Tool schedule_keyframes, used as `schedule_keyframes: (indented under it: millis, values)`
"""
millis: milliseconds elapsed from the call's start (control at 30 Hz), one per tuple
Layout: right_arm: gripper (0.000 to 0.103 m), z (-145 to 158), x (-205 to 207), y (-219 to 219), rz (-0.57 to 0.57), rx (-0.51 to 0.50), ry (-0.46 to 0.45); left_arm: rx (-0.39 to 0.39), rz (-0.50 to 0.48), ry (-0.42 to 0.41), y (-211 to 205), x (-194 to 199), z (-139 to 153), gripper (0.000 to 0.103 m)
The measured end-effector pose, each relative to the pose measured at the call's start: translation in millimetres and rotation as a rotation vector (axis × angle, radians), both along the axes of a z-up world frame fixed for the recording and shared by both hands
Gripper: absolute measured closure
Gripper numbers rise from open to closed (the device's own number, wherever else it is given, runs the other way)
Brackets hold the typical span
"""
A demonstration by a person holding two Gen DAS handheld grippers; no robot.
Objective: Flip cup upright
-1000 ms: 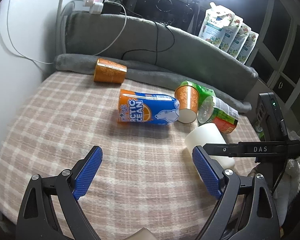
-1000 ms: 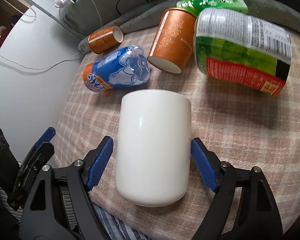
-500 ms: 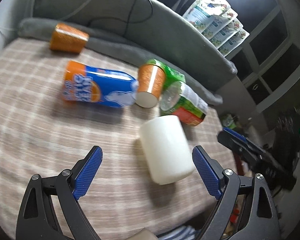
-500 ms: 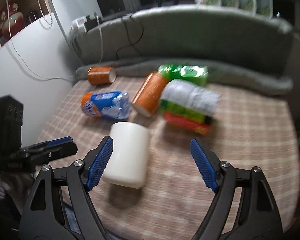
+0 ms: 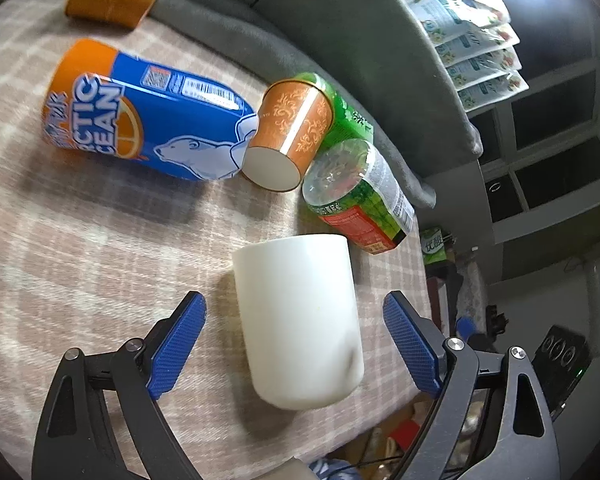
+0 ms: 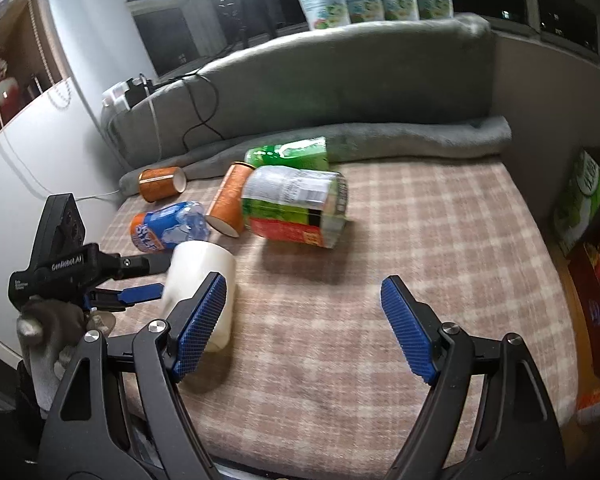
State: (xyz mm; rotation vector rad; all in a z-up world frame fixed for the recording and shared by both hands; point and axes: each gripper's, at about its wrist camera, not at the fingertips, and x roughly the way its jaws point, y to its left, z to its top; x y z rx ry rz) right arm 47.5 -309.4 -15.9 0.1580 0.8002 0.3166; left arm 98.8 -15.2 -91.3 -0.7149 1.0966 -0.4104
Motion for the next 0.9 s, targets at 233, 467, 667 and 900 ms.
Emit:
schedule_keyframes:
  millis: [233,467,667,900]
  values:
    - [0.021,-11.0,0.1,-13.7,-0.028,0.016,0.025,-0.004,0.011,0.027,-2.1,6.3,-7.4,0.014]
    - [0.021,-18.5,2.6,-20.7,-0.045,0.022,0.040,-0.001,0.004,0.048,-5.1,10.9,-12.4,0.017]
    - [0.020,-22.7,4.8,-25.9,-0.058,0.028,0.052,0.010,-0.009,0.059,-10.6,14.0,-15.7,0.021]
    - [0.020,-24.8,5.7,-29.4,-0.068,0.030,0.057,0.017,-0.020,0.054,-13.4,15.6,-13.6,0.028]
